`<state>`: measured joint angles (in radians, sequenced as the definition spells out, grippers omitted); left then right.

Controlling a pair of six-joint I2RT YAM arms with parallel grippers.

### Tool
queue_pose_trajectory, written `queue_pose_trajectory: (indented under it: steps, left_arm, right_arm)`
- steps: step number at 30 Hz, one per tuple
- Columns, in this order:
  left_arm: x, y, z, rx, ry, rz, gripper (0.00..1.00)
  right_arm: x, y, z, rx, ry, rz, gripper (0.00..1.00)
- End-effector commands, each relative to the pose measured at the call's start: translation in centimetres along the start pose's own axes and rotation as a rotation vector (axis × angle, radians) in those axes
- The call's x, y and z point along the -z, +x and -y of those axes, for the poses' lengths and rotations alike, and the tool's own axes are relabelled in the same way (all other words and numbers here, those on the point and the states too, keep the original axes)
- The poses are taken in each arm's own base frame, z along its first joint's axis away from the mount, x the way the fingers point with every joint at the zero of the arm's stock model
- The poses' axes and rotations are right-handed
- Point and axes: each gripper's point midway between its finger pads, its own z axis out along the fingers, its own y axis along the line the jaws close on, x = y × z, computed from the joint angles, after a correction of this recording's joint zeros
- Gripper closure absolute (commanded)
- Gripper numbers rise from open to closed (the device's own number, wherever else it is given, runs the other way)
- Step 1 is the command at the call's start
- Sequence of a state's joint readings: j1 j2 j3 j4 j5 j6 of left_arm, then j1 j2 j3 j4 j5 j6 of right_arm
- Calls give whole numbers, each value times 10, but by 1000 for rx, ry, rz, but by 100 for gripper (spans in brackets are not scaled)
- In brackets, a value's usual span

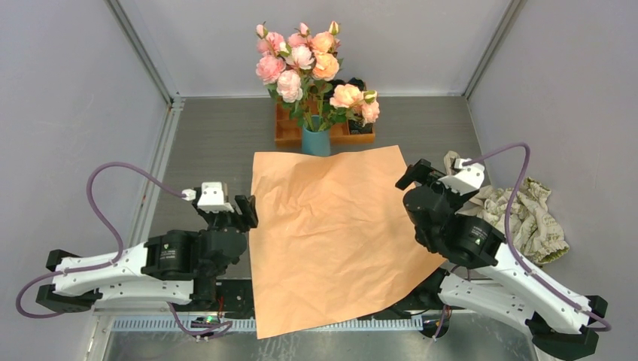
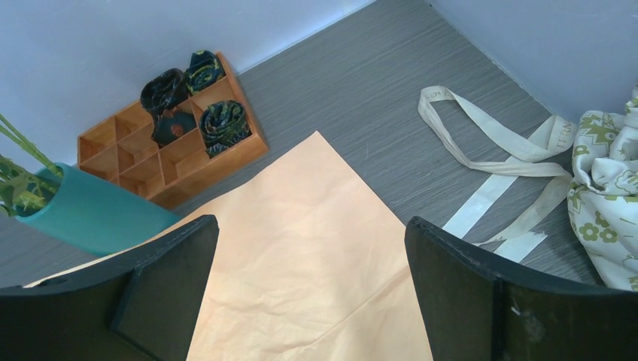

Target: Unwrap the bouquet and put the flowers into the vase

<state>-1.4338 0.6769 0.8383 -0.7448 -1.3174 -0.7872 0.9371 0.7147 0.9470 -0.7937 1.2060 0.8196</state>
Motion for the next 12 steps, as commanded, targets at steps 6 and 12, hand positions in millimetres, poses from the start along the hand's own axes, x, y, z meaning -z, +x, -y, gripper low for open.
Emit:
queue_pose_trajectory:
  steps: [6,12]
  left_arm:
    - [-1,-7,-3,2,-44,32,35]
    - [0,-7,-7,13,-45,33,35]
  right_arm:
    - [3,-18,5,-77,24,37,1]
    - [2,-17,5,-69,40,36,0]
